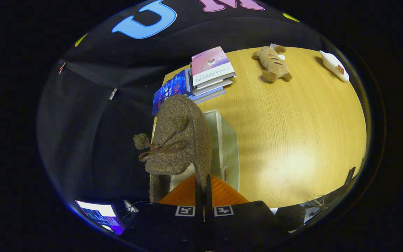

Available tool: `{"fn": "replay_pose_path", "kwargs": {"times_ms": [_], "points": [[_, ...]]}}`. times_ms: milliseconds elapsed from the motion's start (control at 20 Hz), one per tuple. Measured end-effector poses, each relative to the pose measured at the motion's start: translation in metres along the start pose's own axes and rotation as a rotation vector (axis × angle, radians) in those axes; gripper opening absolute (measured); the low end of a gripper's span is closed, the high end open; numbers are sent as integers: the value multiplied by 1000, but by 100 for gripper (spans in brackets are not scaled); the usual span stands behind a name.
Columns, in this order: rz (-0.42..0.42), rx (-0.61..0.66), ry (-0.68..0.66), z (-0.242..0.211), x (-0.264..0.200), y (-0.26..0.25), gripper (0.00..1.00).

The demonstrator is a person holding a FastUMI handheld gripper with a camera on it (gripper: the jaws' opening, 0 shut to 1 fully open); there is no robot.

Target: Open the storage box then place both shoes into the box .Put the left shoe in first, then the right shoe, with the right side of both shoes facing outward in a uniform manner.

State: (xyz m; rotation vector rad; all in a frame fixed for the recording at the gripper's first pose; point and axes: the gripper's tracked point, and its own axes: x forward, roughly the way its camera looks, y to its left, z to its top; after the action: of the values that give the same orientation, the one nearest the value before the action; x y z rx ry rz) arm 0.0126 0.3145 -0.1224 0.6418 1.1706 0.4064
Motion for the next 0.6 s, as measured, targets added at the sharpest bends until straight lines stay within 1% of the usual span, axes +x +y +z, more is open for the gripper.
{"fn": "replay_pose_path", "kwargs": {"times_ms": [200,300,350,450,600], "points": [[-20,-1,26,-8,11,3,5],[-5,1,24,-9,10,6,5],[20,8,18,-5,9,11,5],[70,28,1,0,3,20,22],[67,10,-30,10,-5,15,76]]}}
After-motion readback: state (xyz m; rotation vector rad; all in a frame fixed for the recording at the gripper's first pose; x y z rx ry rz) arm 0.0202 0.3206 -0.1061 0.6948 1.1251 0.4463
